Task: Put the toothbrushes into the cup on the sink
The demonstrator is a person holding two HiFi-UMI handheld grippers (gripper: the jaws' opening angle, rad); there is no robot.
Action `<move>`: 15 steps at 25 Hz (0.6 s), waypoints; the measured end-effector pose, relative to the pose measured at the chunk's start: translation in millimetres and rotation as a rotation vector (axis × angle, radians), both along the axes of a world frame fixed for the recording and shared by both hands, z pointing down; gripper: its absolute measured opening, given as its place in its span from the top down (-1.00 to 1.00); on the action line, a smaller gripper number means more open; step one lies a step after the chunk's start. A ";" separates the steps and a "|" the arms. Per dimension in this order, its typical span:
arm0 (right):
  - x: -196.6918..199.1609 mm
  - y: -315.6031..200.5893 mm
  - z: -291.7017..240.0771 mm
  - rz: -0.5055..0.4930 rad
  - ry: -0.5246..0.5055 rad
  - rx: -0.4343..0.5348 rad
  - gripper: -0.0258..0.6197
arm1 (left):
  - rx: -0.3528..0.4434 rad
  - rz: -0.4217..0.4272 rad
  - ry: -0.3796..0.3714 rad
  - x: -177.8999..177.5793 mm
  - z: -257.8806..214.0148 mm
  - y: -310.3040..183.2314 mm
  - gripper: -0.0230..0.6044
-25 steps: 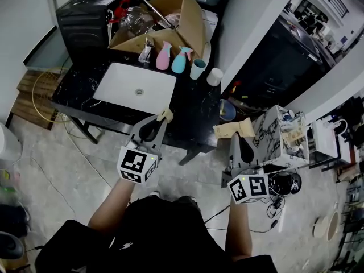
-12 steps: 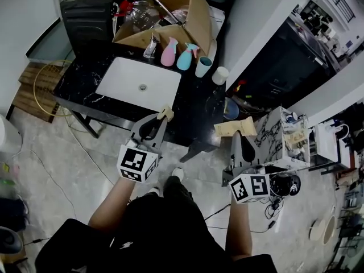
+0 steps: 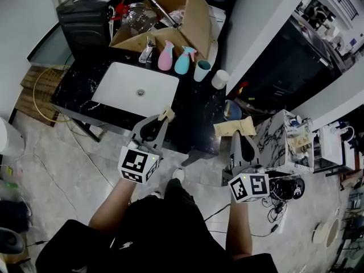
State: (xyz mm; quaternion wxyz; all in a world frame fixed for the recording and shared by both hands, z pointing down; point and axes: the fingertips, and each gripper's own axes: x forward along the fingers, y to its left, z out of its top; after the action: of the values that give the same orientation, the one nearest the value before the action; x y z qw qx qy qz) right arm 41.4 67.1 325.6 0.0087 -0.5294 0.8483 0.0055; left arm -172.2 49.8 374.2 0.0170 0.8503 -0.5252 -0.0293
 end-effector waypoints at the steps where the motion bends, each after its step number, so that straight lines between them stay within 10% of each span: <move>1: 3.2 -5.8 1.3 0.000 -0.002 -0.003 0.91 | -0.003 0.001 -0.001 3.8 1.0 -5.1 0.83; 15: 43.2 -106.4 11.5 -0.009 -0.011 -0.040 0.91 | -0.035 -0.001 -0.028 44.8 1.1 -102.2 0.83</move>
State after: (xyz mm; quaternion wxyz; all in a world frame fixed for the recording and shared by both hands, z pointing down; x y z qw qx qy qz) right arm 84.6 -39.3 337.1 0.0030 -0.5256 0.8506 -0.0144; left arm -127.4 -52.4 375.3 0.0245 0.8500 -0.5261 -0.0084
